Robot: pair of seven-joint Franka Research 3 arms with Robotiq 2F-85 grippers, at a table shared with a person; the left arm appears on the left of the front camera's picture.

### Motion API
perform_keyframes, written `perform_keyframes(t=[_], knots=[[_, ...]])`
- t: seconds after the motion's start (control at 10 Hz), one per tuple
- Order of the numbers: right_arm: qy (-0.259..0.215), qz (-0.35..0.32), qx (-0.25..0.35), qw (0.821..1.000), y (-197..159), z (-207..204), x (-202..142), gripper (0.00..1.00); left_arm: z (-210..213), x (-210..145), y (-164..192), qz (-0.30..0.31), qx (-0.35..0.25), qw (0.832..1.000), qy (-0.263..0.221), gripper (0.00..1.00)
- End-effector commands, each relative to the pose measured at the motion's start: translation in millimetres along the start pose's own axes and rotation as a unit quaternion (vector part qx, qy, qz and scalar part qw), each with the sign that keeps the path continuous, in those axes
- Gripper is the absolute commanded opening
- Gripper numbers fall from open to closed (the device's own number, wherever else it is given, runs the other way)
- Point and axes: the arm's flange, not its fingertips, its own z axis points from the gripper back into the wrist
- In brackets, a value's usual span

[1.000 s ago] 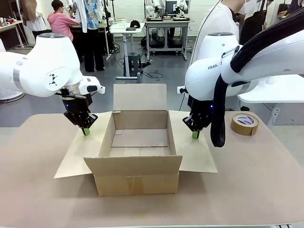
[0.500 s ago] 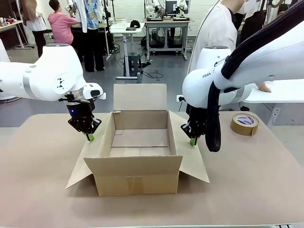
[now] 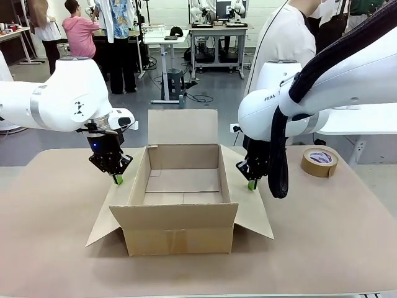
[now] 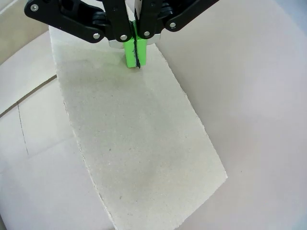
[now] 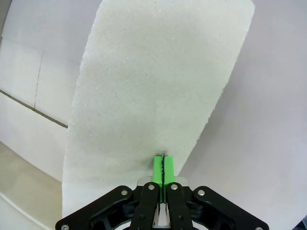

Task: Wrap the clocks to prevent damage.
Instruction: Once the human has placed the objects inside and stepped back, release both hands from the side flaps of the Package Box.

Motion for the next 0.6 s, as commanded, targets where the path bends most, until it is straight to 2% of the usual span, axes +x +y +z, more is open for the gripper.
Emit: perform_keyframes(t=[0.0, 0.5], knots=[[0.001, -0.002, 0.000, 1.000, -0.4, -1.4, -0.6, 0.01, -0.8, 0.0, 0.5, -0.002, 0.004, 1.000, -0.001, 0.01], [0.001, -0.002, 0.000, 1.000, -0.4, -1.4, -0.6, 0.01, -0.8, 0.0, 0.5, -0.002, 0.004, 1.000, -0.001, 0.01]])
